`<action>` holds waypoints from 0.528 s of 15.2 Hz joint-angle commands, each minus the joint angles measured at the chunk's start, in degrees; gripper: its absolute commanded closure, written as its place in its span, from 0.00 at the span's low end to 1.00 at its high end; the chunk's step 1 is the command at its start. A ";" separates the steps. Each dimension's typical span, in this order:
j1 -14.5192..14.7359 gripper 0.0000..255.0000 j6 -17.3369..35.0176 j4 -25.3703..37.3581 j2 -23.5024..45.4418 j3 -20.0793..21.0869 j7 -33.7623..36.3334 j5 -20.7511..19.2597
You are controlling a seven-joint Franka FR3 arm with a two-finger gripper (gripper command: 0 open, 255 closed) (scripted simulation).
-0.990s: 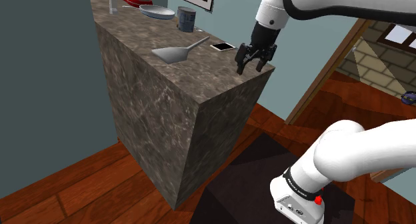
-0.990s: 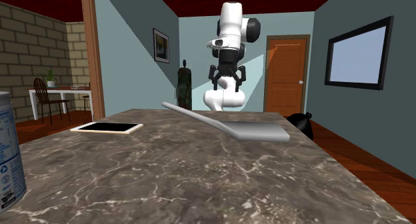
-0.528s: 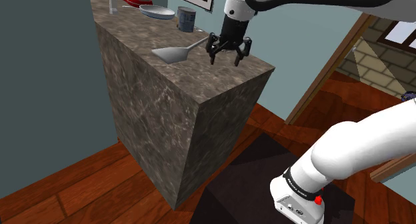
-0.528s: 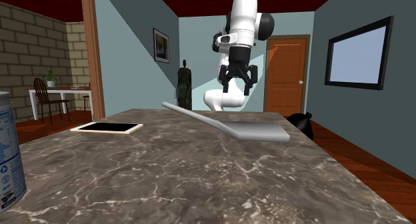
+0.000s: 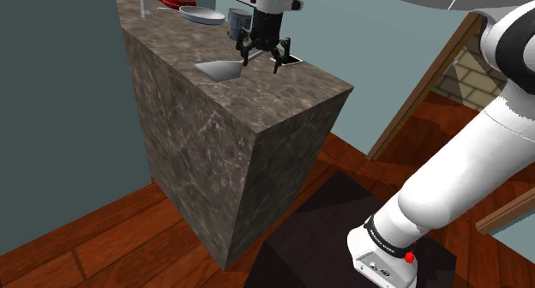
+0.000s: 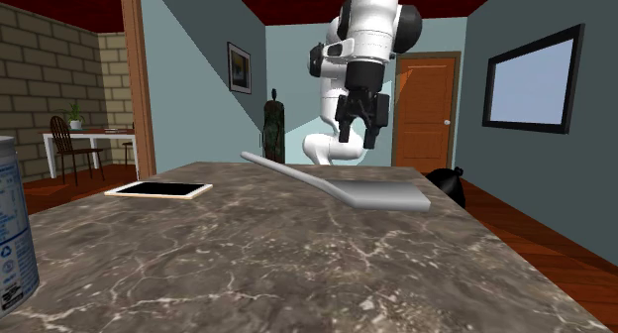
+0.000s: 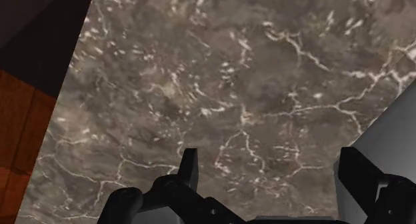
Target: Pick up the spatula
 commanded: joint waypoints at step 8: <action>3.04 0.00 -9.71 30.77 23.68 -2.51 23.72 -8.73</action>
